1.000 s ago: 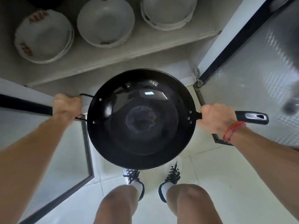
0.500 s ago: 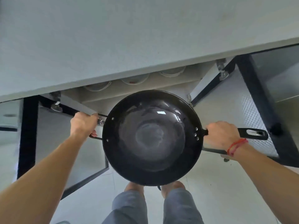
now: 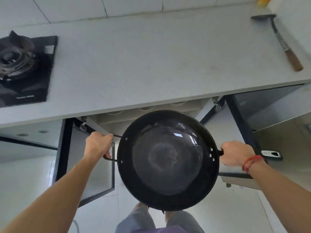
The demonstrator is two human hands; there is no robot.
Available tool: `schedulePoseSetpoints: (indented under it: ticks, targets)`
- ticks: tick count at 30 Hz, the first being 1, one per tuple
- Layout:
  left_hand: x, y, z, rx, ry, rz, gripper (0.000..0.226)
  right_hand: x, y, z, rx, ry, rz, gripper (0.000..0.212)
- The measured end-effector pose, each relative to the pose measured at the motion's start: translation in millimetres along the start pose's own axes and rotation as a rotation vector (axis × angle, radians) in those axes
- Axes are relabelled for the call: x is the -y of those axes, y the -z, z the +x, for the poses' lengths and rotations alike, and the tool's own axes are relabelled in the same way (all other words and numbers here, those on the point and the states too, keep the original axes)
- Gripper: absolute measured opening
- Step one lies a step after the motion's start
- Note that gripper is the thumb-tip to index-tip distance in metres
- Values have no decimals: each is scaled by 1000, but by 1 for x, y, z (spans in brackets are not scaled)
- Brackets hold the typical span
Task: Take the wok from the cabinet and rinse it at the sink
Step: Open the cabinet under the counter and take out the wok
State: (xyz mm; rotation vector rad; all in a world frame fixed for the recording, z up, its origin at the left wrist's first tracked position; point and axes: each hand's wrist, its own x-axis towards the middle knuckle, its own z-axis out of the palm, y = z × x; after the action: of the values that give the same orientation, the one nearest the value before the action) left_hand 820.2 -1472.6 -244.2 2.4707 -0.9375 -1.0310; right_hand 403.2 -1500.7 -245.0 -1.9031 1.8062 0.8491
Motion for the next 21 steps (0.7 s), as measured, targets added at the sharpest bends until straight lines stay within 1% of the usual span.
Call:
schedulePoseSetpoints:
  ticks: [5,9,11,14,17,19,21]
  targets:
    - [-23,26,-13,-50,-66,-51,29,-7,37,-8,42,4,12,13]
    - [-41,52,-16,-82,-97,-95,26,-7,72,-11,45,19,-10,20]
    - [-53,65,-14,-112,-99,-122,26,-5,94,-11,8,27,-6,18]
    - [-70,83,-8,-187,-102,-158,32,3,129,-13,-90,55,-10,7]
    - [-83,97,-5,-239,-116,-174,31,10,156,-9,-151,79,-23,12]
    - [-90,106,-3,-263,-122,-169,27,13,169,-4,-171,96,-28,7]
    - [-96,114,-1,-285,-119,-182,30,14,180,3,-203,100,-19,5]
